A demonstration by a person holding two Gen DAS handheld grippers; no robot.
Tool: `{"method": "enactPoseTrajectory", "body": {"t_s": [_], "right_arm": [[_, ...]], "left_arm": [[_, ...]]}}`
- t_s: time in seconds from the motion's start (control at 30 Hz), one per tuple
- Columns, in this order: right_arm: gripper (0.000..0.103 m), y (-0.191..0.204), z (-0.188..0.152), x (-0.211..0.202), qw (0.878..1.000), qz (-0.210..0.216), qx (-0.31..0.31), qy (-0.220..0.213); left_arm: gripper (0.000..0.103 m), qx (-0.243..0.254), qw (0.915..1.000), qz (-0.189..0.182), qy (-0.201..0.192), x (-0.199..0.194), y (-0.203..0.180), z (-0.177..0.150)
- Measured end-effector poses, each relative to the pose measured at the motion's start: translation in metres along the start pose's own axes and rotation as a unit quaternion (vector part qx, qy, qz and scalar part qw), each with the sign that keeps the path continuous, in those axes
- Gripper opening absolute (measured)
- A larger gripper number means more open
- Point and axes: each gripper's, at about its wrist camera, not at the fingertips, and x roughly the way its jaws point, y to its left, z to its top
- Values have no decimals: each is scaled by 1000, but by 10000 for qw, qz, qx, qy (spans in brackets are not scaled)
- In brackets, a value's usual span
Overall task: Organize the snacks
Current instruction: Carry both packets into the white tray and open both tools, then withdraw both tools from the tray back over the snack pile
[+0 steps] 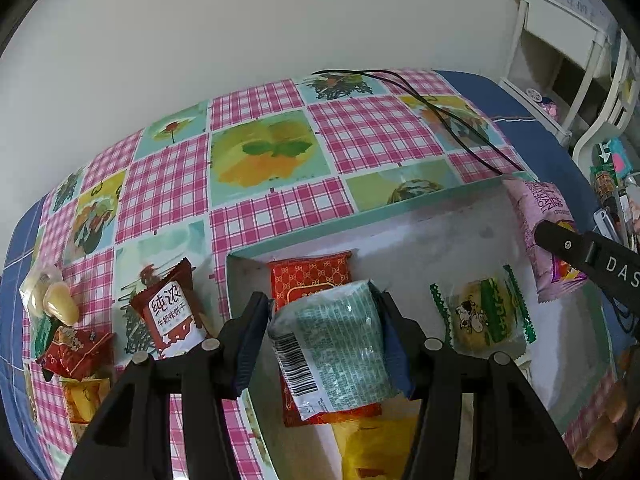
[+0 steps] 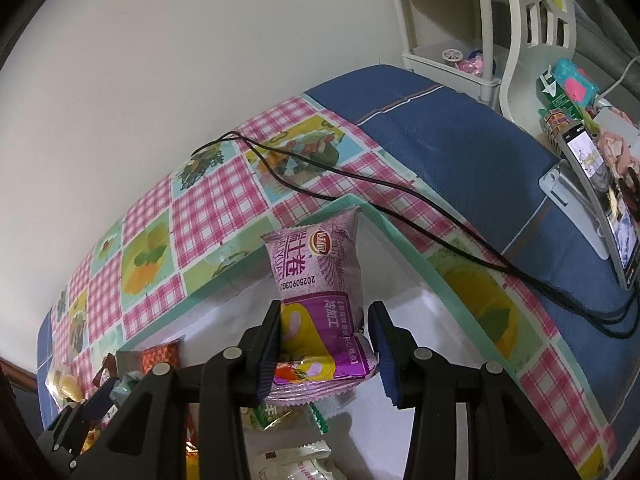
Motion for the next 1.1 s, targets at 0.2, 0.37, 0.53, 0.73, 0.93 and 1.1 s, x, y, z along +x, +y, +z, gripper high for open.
{"method": "enactPoseTrajectory", "body": {"t_s": [0.2,0.37,0.53,0.73,0.93,1.1], "right_arm": [[46,2,-2,2,10000,4,-33,30],[47,7,0,-3,9999,29,-110,-12],[48,10,-3,-4,9998,-28,-148,98],[48,16,-6,-10,9995,-109,-259,122],[74,25,-11,-7,9988,-170,-417,207],[96,30,-14,-1,9977,-219,-577,283]], "left_arm": [[62,28,9999,-98,16,-4,0,0],[72,8,9999,-103,-6,-12,2,3],[74,-165,9998,-43,81,-18,12,4],[74,-542,9979,176,318,-19,33,1],[87,-889,9947,307,406,-14,53,-4],[99,-1068,9927,337,437,-9,61,-6]]}}
